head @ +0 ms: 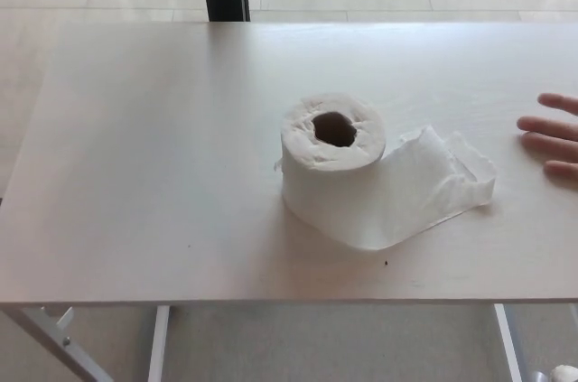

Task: A toilet paper roll is kept in the middle of the desk infront of the robot. The robot places its left hand on the top of the toilet paper roll to hold it still and uses its right hand to tear off a piece of toilet paper from it and hands the paper to a person

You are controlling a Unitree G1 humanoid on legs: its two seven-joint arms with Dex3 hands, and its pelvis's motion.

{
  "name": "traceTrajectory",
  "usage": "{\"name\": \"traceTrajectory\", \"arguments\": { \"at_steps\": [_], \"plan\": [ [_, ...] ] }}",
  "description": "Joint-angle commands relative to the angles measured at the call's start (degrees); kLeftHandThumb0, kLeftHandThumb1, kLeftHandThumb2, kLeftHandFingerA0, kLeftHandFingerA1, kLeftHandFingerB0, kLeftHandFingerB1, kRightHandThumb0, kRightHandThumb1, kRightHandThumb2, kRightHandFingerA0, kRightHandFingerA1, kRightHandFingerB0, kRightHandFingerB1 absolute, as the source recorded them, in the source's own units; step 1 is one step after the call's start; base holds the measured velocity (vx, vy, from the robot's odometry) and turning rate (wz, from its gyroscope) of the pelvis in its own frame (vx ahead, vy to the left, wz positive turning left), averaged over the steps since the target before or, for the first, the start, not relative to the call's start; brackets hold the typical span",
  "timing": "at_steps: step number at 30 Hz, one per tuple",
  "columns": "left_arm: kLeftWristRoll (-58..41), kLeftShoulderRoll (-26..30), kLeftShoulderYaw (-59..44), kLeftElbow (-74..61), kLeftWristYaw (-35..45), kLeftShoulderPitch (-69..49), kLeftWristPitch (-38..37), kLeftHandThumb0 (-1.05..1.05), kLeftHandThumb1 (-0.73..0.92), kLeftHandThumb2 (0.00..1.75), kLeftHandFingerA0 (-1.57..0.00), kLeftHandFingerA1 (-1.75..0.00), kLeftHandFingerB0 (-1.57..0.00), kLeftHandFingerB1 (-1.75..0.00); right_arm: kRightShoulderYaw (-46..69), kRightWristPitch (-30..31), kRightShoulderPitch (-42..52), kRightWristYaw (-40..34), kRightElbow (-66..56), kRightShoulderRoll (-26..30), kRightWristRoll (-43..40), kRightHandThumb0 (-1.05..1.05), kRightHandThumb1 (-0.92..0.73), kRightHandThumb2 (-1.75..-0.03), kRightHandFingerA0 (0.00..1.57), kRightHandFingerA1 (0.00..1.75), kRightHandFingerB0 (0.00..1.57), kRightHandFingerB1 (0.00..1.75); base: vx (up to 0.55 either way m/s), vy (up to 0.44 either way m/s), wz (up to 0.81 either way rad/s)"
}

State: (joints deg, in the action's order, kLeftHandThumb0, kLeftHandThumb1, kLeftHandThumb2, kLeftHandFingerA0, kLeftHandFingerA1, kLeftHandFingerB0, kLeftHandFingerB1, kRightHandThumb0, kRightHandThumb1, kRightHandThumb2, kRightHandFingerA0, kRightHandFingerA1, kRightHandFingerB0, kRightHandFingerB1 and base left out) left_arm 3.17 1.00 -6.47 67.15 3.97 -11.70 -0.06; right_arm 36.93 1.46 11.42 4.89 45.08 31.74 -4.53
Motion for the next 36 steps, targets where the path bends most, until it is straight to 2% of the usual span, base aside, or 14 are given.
{"name": "traceTrajectory", "arguments": {
  "at_steps": [1,3,6,7,12,13,17,18,20,21,23,25,26,36],
  "plan": [
    [-24.9,29.6,-32.8,-10.0,7.5,-5.3,-4.0,-0.42,0.58,0.64,-0.76,-0.83,-0.76,-0.78,10.2,-3.6,4.2,9.2,2.4,12.7,-8.5,-0.57,-0.66,-0.59,0.65,0.75,0.39,0.42,0.0,0.0,0.22],
    [-25.4,30.2,-35.2,-14.6,7.3,-4.2,-2.8,-0.46,0.62,0.61,-0.76,-0.82,-0.72,-0.73,11.0,-4.9,4.2,7.9,-2.3,11.5,-8.7,-0.64,-0.55,-0.91,0.62,0.73,0.36,0.54,0.0,0.0,0.0],
    [-25.3,32.5,-38.5,-21.8,5.2,-0.7,3.3,-0.46,0.66,0.59,-0.78,-0.8,-0.67,-0.67,14.1,-5.3,2.4,6.4,-11.9,8.9,-11.5,-0.53,-0.66,-0.6,0.59,0.69,0.44,0.4,0.0,0.0,0.0],
    [-25.1,32.6,-39.3,-25.3,4.2,-0.4,4.3,-0.49,0.65,0.59,-0.79,-0.81,-0.7,-0.68,15.1,-5.1,1.0,6.9,-13.4,8.6,-13.1,-0.58,-0.52,-0.89,0.59,0.73,0.34,0.51,0.0,0.0,0.0],
    [-23.9,33.4,-42.4,-36.8,1.9,3.0,5.8,-0.58,0.66,0.6,-0.87,-0.77,-0.78,-0.62,15.0,-4.1,-4.0,7.0,-21.1,10.3,-12.8,-0.65,-0.51,-0.91,0.5,0.7,0.33,0.5,0.0,0.0,0.0],
    [-23.6,34.6,-42.5,-40.8,1.1,5.2,7.6,-0.59,0.67,0.6,-0.94,-0.72,-0.8,-0.6,14.6,-1.3,-5.3,7.6,-28.4,10.5,-14.2,-0.69,-0.62,-0.58,0.58,0.74,0.39,0.41,0.0,0.0,0.0],
    [-22.0,35.9,-41.5,-53.1,-0.1,9.2,11.6,-0.81,0.62,0.61,-1.06,-0.74,-0.95,-0.6,11.9,3.8,-10.6,6.6,-38.4,10.7,-15.6,-0.84,-0.57,-0.58,0.74,0.68,0.53,0.44,0.0,0.0,0.0],
    [-21.9,36.5,-41.1,-53.8,0.1,10.4,12.1,-0.88,0.46,0.99,-1.03,-0.84,-0.9,-0.69,11.2,5.0,-11.2,6.4,-40.5,10.5,-15.6,-0.8,-0.57,-0.58,0.75,0.65,0.55,0.46,0.0,0.0,0.0],
    [-21.8,37.4,-40.5,-56.6,-0.3,13.3,14.4,-0.93,0.43,0.97,-1.05,-0.83,-0.92,-0.69,8.7,5.0,-12.7,6.0,-43.4,10.7,-13.1,-0.81,-0.59,-0.58,0.74,0.65,0.53,0.48,0.0,0.0,0.0],
    [-21.3,37.8,-39.8,-58.8,-0.9,15.0,15.9,-0.93,0.59,0.59,-1.03,-0.73,-0.98,-0.63,7.9,5.4,-14.4,7.3,-44.5,10.1,-15.1,-0.76,-0.57,-0.57,0.76,0.64,0.56,0.47,0.0,0.0,0.0],
    [-20.5,37.9,-39.1,-61.2,-1.1,16.6,17.1,-0.96,0.42,0.95,-1.01,-0.81,-0.91,-0.67,6.1,3.8,-15.2,7.8,-45.0,10.2,-12.7,-0.76,-0.58,-0.58,0.72,0.64,0.53,0.46,0.0,0.0,0.0],
    [-18.8,39.2,-33.6,-66.9,-1.5,23.9,19.6,-0.77,0.48,0.87,-0.84,-0.68,-0.76,-0.58,-1.0,3.4,-19.3,11.6,-46.2,10.2,-11.5,-0.72,-0.51,-0.91,0.47,0.68,0.31,0.5,0.0,0.0,0.0],
    [-18.1,39.2,-32.3,-69.8,-1.9,24.6,21.5,-0.67,0.68,0.61,-0.78,-0.62,-0.73,-0.47,-2.3,3.1,-19.9,12.0,-46.2,10.1,-10.6,-0.62,-0.63,-0.59,0.44,0.61,0.36,0.39,0.0,0.0,0.0],
    [-10.1,36.6,-15.4,-80.0,-0.6,39.3,28.8,-0.24,0.81,0.63,-0.55,-0.59,-0.45,-0.5,-20.4,9.2,-25.3,13.8,-54.1,9.9,0.4,-0.55,-0.6,-0.57,0.36,0.48,0.37,0.35,0.0,0.0,0.0]
  ]
}}
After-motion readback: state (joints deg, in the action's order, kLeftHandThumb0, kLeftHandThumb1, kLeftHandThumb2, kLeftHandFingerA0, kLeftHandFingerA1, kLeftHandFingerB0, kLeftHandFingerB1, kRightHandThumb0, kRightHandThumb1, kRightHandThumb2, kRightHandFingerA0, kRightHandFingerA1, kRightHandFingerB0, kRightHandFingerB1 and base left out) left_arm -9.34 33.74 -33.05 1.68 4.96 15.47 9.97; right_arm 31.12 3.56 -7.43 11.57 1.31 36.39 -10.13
